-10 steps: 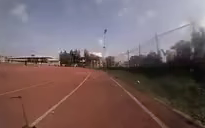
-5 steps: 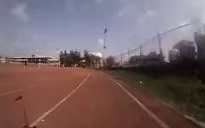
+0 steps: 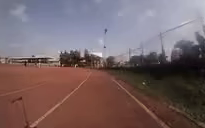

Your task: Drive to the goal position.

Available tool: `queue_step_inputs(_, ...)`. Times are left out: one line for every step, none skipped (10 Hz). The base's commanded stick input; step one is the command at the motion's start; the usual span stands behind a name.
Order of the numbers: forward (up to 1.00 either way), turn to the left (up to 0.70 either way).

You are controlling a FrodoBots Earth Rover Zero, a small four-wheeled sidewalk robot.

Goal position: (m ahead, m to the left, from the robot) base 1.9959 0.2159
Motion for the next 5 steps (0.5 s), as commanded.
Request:
queue_step_inputs(0.50, 0.00)
queue_step_inputs(0.50, 0.00)
queue_step_inputs(0.50, 0.00)
queue_step_inputs(0.50, 0.00)
queue_step_inputs(0.50, 0.00)
